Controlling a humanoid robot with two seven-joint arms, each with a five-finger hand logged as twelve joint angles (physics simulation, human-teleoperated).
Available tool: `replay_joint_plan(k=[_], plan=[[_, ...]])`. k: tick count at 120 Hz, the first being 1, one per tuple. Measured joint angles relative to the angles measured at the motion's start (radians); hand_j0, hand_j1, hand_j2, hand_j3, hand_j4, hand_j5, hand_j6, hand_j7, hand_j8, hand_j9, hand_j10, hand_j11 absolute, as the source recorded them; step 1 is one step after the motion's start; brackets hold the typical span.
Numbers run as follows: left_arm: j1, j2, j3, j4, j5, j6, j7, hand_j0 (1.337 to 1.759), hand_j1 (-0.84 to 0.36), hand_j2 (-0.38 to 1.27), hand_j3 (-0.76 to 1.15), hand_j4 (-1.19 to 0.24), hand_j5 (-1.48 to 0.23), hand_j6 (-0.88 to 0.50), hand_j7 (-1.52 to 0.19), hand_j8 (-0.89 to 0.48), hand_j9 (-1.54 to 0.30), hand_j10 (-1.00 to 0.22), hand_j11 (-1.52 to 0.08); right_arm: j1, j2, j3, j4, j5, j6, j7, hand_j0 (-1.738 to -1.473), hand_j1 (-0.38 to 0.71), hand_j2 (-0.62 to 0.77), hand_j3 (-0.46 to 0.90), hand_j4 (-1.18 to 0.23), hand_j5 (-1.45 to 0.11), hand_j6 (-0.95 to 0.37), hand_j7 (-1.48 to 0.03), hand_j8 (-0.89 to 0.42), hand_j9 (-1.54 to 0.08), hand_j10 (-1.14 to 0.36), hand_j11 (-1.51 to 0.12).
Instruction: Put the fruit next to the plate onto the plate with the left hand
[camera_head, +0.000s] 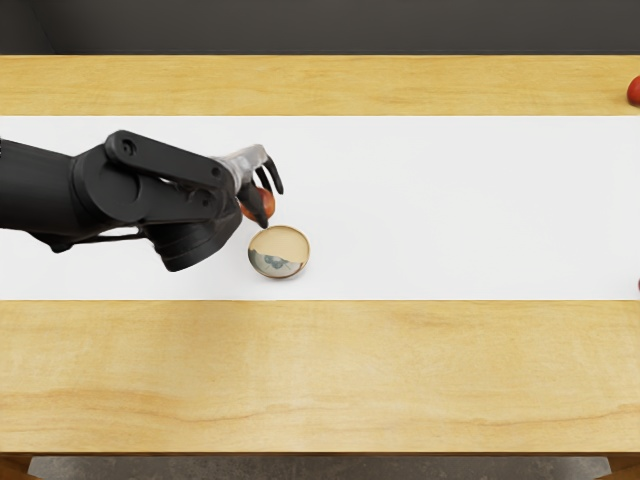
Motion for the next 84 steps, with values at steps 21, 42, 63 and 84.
replay_joint_plan(k=[21, 42, 63, 84], plan=[[-0.015, -0.027, -0.014, -0.042, -0.017, 0.000, 0.000, 1.655, -0.36, 0.44, 0.00, -0.67, -0.95, -0.51, -0.93, -0.44, -0.92, -0.63, -0.92, 0.000, 0.000, 0.000, 0.000, 0.000, 0.000, 0.000, -1.658, -0.35, 0.00, 0.00, 0.00, 0.00, 0.00, 0.00, 0.00, 0.00, 0.00, 0.00], [-0.013, -0.040, -0.017, -0.061, -0.031, -0.003, 0.000, 1.655, -0.35, 0.42, 0.00, -0.67, -0.93, -0.52, -0.92, -0.45, -0.91, -0.63, -0.91, 0.000, 0.000, 0.000, 0.000, 0.000, 0.000, 0.000, -1.658, -0.35, 0.00, 0.00, 0.00, 0.00, 0.00, 0.00, 0.00, 0.00, 0.00, 0.00], [-0.003, -0.040, -0.015, -0.064, -0.044, -0.007, -0.002, 1.656, -0.35, 0.42, 0.00, -0.66, -0.90, -0.52, -0.89, -0.46, -0.88, -0.64, -0.89, 0.000, 0.000, 0.000, 0.000, 0.000, 0.000, 0.000, -1.658, -0.35, 0.00, 0.00, 0.00, 0.00, 0.00, 0.00, 0.00, 0.00, 0.00, 0.00], [0.005, -0.039, -0.013, -0.062, -0.055, -0.008, -0.007, 1.656, -0.33, 0.34, 0.00, -0.63, -0.86, -0.53, -0.85, -0.47, -0.85, -0.63, -0.85, 0.000, 0.000, 0.000, 0.000, 0.000, 0.000, 0.000, -1.658, -0.35, 0.00, 0.00, 0.00, 0.00, 0.00, 0.00, 0.00, 0.00, 0.00, 0.00]])
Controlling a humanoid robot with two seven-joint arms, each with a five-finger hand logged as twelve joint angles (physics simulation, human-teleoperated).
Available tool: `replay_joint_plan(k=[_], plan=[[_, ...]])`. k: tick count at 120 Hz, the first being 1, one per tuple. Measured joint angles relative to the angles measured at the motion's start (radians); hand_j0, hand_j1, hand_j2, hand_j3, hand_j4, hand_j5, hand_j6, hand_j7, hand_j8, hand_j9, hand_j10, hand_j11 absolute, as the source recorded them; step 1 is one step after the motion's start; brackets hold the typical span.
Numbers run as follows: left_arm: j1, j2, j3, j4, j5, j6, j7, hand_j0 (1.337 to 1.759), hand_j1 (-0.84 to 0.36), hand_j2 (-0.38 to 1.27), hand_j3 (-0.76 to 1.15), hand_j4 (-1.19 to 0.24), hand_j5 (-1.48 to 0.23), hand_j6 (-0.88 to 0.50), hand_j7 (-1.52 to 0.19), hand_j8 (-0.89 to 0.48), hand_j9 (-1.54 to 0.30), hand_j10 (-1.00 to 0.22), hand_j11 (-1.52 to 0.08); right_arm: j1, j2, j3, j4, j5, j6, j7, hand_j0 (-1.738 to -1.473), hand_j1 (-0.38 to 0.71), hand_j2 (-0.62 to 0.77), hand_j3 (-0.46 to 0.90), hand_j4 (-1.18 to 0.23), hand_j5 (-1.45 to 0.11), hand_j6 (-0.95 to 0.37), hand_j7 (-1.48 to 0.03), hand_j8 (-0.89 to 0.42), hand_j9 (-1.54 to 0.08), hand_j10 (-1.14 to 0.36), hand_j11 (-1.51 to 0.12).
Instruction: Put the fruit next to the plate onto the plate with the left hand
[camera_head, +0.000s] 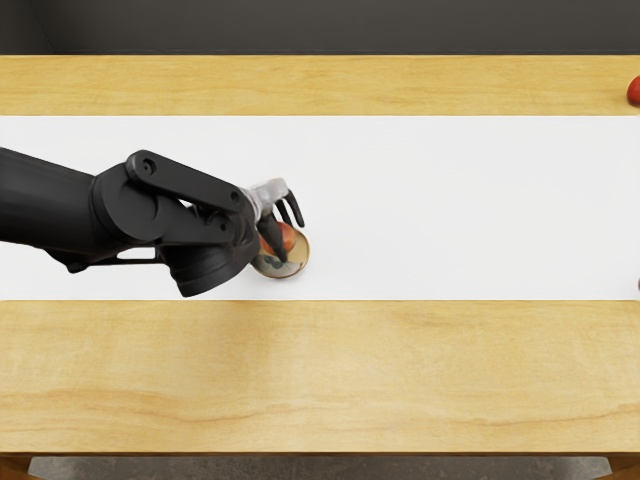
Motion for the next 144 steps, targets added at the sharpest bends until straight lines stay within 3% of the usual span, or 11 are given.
replay_joint_plan(k=[32, 50, 58, 73, 103, 114, 144], plan=[[0.002, 0.004, 0.000, 0.004, -0.016, 0.002, -0.004, 1.657, -0.18, 0.14, 0.00, -0.46, -0.61, -0.43, -0.61, -0.41, -0.60, -0.46, -0.60, 0.000, 0.000, 0.000, 0.000, 0.000, 0.000, 0.000, -1.658, -0.35, 0.00, 0.00, 0.00, 0.00, 0.00, 0.00, 0.00, 0.00, 0.00, 0.00], [-0.030, 0.073, -0.002, 0.002, -0.020, 0.005, -0.004, 1.658, -0.05, 0.09, 0.00, -0.34, -0.45, -0.33, -0.45, -0.32, -0.45, -0.34, -0.45, 0.000, 0.000, 0.000, 0.000, 0.000, 0.000, 0.000, -1.658, -0.35, 0.00, 0.00, 0.00, 0.00, 0.00, 0.00, 0.00, 0.00, 0.00, 0.00], [-0.061, 0.156, -0.003, -0.005, -0.021, -0.019, -0.003, 1.658, 0.05, 0.07, 0.00, -0.26, -0.34, -0.25, -0.34, -0.24, -0.34, -0.26, -0.34, 0.000, 0.000, 0.000, 0.000, 0.000, 0.000, 0.000, -1.658, -0.35, 0.00, 0.00, 0.00, 0.00, 0.00, 0.00, 0.00, 0.00, 0.00, 0.00], [-0.091, 0.380, -0.003, -0.014, -0.018, -0.215, -0.001, 1.658, 0.18, 0.04, 0.00, -0.15, -0.19, -0.14, -0.19, -0.14, -0.19, -0.15, -0.19, 0.000, 0.000, 0.000, 0.000, 0.000, 0.000, 0.000, -1.658, -0.35, 0.00, 0.00, 0.00, 0.00, 0.00, 0.00, 0.00, 0.00, 0.00, 0.00], [-0.048, 0.751, -0.002, -0.018, -0.011, -0.609, 0.006, 1.658, 0.28, 0.01, 0.00, -0.06, -0.07, -0.06, -0.07, -0.05, -0.07, -0.06, -0.07, 0.000, 0.000, 0.000, 0.000, 0.000, 0.000, 0.000, -1.658, -0.35, 0.00, 0.00, 0.00, 0.00, 0.00, 0.00, 0.00, 0.00, 0.00, 0.00], [-0.046, 0.819, -0.009, -0.026, 0.010, -0.691, 0.008, 1.658, 0.30, 0.01, 0.00, -0.04, -0.06, -0.04, -0.06, -0.04, -0.06, -0.04, -0.06, 0.000, 0.000, 0.000, 0.000, 0.000, 0.000, 0.000, -1.658, -0.35, 0.00, 0.00, 0.00, 0.00, 0.00, 0.00, 0.00, 0.00, 0.00, 0.00], [-0.028, 0.858, -0.033, -0.032, 0.064, -0.743, 0.034, 1.658, 0.32, 0.01, 0.00, -0.03, -0.03, -0.03, -0.03, -0.03, -0.03, -0.03, -0.03, 0.000, 0.000, 0.000, 0.000, 0.000, 0.000, 0.000, -1.658, -0.35, 0.00, 0.00, 0.00, 0.00, 0.00, 0.00, 0.00, 0.00, 0.00, 0.00]])
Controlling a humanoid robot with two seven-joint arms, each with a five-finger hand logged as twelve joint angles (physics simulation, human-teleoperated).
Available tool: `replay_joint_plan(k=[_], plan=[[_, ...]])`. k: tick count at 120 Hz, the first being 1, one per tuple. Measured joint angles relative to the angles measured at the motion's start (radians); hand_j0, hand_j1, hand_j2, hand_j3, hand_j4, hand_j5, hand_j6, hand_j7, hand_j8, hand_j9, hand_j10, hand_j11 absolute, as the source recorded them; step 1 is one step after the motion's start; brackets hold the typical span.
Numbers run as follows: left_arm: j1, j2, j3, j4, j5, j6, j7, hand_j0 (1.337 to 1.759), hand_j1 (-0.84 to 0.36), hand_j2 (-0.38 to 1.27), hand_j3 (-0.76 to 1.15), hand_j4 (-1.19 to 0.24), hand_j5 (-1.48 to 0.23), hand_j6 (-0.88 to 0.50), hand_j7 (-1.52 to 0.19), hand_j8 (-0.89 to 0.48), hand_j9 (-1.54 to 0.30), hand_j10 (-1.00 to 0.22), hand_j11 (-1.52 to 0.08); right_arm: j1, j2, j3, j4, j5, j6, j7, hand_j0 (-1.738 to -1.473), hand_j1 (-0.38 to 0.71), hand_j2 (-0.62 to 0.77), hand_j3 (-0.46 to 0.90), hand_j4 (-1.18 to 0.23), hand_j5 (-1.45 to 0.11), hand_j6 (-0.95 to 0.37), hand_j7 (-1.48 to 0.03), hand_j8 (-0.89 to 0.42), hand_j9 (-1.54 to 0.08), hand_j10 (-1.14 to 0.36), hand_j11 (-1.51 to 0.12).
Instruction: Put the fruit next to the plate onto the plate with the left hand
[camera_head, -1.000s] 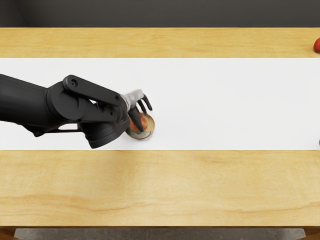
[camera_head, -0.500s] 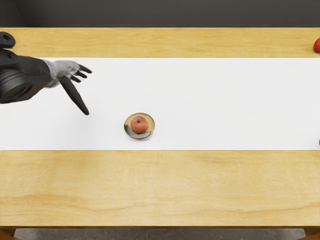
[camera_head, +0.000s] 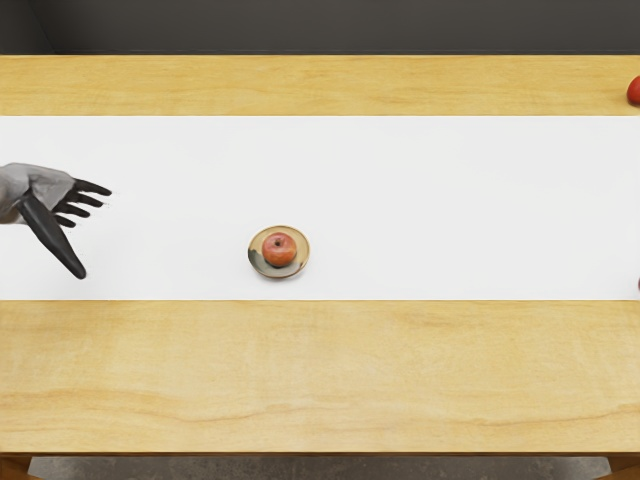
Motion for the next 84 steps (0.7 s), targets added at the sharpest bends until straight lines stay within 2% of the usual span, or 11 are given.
replay_joint_plan(k=[17, 62, 84], plan=[[-0.001, 0.043, -0.035, 0.001, 0.008, -0.036, 0.006, 1.658, 0.32, 0.00, 0.00, -0.02, -0.03, -0.02, -0.03, -0.02, -0.03, -0.02, -0.03, 0.000, 0.000, 0.000, 0.000, 0.000, 0.000, 0.000, -1.658, -0.35, 0.00, 0.00, 0.00, 0.00, 0.00, 0.00, 0.00, 0.00, 0.00, 0.00], [0.001, 0.044, -0.078, 0.008, 0.012, -0.083, 0.036, 1.658, 0.33, 0.00, 0.00, -0.02, -0.02, -0.02, -0.02, -0.02, -0.02, -0.02, -0.02, 0.000, 0.000, 0.000, 0.000, 0.000, 0.000, 0.000, -1.658, -0.35, 0.00, 0.00, 0.00, 0.00, 0.00, 0.00, 0.00, 0.00, 0.00, 0.00], [0.028, 0.046, -0.096, 0.013, 0.011, -0.084, 0.040, 1.658, 0.33, 0.00, 0.00, -0.02, -0.02, -0.02, -0.02, -0.02, -0.02, -0.02, -0.02, 0.000, 0.000, 0.000, 0.000, 0.000, 0.000, 0.000, -1.658, -0.35, 0.00, 0.00, 0.00, 0.00, 0.00, 0.00, 0.00, 0.00, 0.00, 0.00]])
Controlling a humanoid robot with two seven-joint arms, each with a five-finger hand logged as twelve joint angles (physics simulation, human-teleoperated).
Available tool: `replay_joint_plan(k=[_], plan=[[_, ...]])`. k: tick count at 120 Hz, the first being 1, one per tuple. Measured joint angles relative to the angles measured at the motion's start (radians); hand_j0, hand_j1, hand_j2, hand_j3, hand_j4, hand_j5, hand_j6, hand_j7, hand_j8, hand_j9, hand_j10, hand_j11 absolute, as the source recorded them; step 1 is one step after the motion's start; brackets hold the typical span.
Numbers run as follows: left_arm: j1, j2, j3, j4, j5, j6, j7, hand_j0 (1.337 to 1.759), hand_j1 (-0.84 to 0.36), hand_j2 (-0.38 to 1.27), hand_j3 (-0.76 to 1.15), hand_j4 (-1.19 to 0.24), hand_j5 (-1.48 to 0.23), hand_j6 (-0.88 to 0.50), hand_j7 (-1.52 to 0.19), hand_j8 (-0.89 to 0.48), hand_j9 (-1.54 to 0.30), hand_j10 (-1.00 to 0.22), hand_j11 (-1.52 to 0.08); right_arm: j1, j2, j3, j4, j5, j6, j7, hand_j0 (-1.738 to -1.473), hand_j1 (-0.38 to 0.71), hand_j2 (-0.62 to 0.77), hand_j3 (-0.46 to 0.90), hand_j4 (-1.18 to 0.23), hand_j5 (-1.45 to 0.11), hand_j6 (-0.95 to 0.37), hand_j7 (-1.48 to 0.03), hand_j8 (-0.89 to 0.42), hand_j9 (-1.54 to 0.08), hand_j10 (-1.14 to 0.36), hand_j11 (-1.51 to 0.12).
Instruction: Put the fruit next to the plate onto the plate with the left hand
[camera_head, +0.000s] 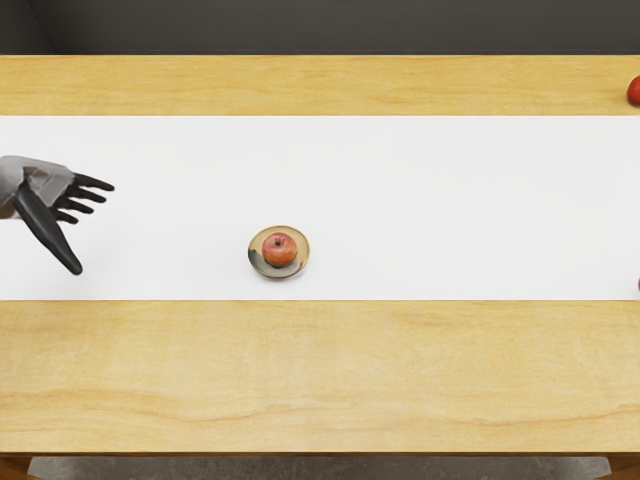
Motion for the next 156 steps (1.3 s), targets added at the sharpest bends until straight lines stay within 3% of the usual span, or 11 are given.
replay_joint_plan(k=[20, 27, 35, 67, 116, 124, 134, 156], plan=[[0.012, 0.028, -0.020, 0.062, -0.010, 0.016, -0.003, 1.658, 0.33, 0.00, 0.00, -0.02, -0.02, -0.02, -0.02, -0.02, -0.02, -0.02, -0.02, 0.000, 0.000, 0.000, 0.000, 0.000, 0.000, 0.000, -1.658, -0.35, 0.00, 0.00, 0.00, 0.00, 0.00, 0.00, 0.00, 0.00, 0.00, 0.00], [0.047, 0.032, -0.032, 0.078, -0.013, 0.015, -0.001, 1.658, 0.33, 0.00, 0.00, -0.02, -0.02, -0.02, -0.02, -0.02, -0.02, -0.02, -0.02, 0.000, 0.000, 0.000, 0.000, 0.000, 0.000, 0.000, -1.658, -0.35, 0.00, 0.00, 0.00, 0.00, 0.00, 0.00, 0.00, 0.00, 0.00, 0.00], [0.061, 0.049, -0.062, 0.085, -0.015, -0.004, 0.015, 1.658, 0.33, 0.00, 0.00, -0.02, -0.02, -0.02, -0.02, -0.02, -0.02, -0.02, -0.02, 0.001, 0.000, 0.000, 0.000, 0.000, 0.000, 0.000, -1.658, -0.35, 0.00, 0.00, 0.00, 0.00, 0.00, 0.00, 0.00, 0.00, 0.00, 0.00], [0.066, 0.071, -0.116, 0.085, -0.013, -0.075, 0.047, 1.658, 0.33, 0.00, 0.00, -0.02, -0.02, -0.02, -0.02, -0.02, -0.02, -0.02, -0.02, 0.000, 0.000, 0.000, 0.000, 0.000, 0.000, 0.000, -1.658, -0.35, 0.00, 0.00, 0.00, 0.00, 0.00, 0.00, 0.00, 0.00, 0.00, 0.00], [0.094, 0.021, -0.151, 0.088, -0.010, -0.097, 0.102, 1.658, 0.33, 0.00, 0.00, -0.02, -0.02, -0.02, -0.02, -0.02, -0.02, -0.02, -0.02, 0.000, 0.000, 0.000, 0.000, 0.000, 0.000, 0.000, -1.658, -0.35, 0.00, 0.00, 0.00, 0.00, 0.00, 0.00, 0.00, 0.00, 0.00, 0.00], [0.087, 0.054, -0.169, 0.089, -0.009, -0.101, 0.110, 1.658, 0.33, 0.00, 0.00, -0.02, -0.02, -0.02, -0.02, -0.02, -0.02, -0.02, -0.02, 0.000, 0.000, 0.000, 0.000, 0.000, 0.000, 0.000, -1.658, -0.35, 0.00, 0.00, 0.00, 0.00, 0.00, 0.00, 0.00, 0.00, 0.00, 0.00], [0.182, 0.032, -0.217, 0.098, -0.007, -0.116, 0.137, 1.658, 0.33, 0.00, 0.00, -0.02, -0.02, -0.02, -0.02, -0.02, -0.02, -0.02, -0.02, 0.000, 0.000, 0.000, 0.000, 0.000, 0.000, 0.000, -1.658, -0.35, 0.00, 0.00, 0.00, 0.00, 0.00, 0.00, 0.00, 0.00, 0.00, 0.00], [0.186, 0.039, -0.283, 0.104, -0.002, -0.137, 0.157, 1.658, 0.33, 0.00, 0.00, -0.02, -0.02, -0.02, -0.02, -0.02, -0.02, -0.02, -0.02, 0.000, 0.000, 0.000, 0.000, 0.000, 0.000, 0.000, -1.658, -0.35, 0.00, 0.00, 0.00, 0.00, 0.00, 0.00, 0.00, 0.00, 0.00, 0.00]])
